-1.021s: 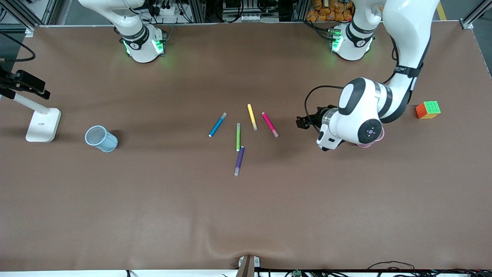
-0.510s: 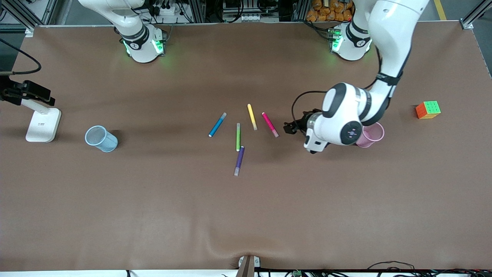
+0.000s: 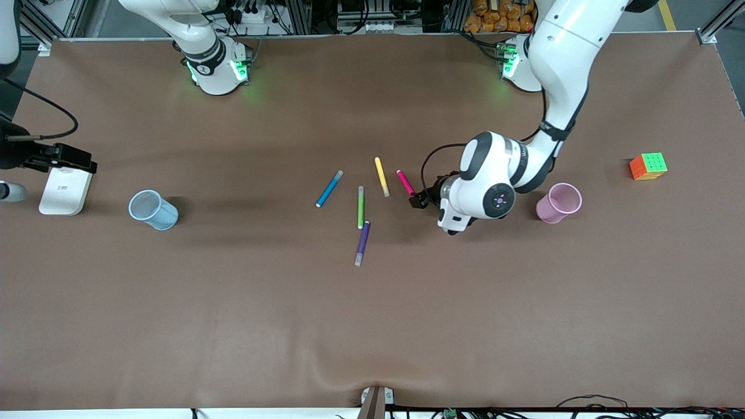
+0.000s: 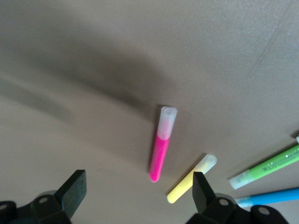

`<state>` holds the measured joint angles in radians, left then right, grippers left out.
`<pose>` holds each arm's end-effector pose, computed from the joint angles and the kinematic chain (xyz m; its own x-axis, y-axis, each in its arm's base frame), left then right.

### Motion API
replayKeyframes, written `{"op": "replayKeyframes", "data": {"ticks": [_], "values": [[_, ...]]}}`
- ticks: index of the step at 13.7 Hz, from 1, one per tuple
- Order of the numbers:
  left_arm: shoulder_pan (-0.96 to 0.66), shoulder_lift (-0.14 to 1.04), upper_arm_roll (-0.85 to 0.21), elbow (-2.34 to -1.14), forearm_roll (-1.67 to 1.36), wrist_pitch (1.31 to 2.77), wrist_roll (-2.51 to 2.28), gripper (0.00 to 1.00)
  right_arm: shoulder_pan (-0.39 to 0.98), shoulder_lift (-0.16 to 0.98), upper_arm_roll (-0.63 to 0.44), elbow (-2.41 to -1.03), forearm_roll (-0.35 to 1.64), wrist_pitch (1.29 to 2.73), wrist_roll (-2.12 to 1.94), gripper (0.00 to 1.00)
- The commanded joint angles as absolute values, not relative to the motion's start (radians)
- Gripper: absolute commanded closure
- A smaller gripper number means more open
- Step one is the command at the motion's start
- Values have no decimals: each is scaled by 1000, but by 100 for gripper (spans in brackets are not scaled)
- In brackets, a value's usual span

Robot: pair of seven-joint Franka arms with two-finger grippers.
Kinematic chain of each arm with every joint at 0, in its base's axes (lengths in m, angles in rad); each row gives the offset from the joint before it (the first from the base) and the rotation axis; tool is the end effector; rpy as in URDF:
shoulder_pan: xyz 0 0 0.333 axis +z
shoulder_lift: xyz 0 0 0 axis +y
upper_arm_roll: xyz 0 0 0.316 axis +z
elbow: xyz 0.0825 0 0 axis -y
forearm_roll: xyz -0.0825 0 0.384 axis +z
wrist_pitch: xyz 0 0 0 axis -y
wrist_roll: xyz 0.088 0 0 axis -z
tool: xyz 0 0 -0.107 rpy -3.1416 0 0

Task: Place pink and blue markers in matching cups
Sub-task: 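Grasp the pink marker with the left gripper while the right gripper reaches out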

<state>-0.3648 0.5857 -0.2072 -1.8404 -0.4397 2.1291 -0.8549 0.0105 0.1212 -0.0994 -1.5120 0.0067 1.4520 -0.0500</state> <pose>0.5105 -0.3447 0.1988 0.7114 0.4808 -0.5126 0.5575 -0.8302 -0.0050 0.5737 -0.0470 0.5743 0.9830 -0.0381 -0.1797 -0.0394 -0.9992 -0.0037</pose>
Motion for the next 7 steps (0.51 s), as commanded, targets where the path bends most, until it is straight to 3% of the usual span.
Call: {"op": "replayKeyframes", "data": {"ticks": [1, 3, 6, 7], "values": [[-390, 641, -204, -1815, -471, 2195, -877, 0, -18, 129, -91, -1502, 11, 1447, -40, 0], [-405, 664, -203, -1816, -524, 2230, -884, 2, -5, 132, -91, -1499, 14, 1454, -38, 0], [-413, 689, -202, -1815, -528, 2261, -885, 21, -3, 133, -86, -1496, 20, 1459, -38, 0], [-413, 693, -202, -1815, -528, 2270, -885, 22, -2, 136, -84, -1494, 20, 1462, -38, 0]]}}
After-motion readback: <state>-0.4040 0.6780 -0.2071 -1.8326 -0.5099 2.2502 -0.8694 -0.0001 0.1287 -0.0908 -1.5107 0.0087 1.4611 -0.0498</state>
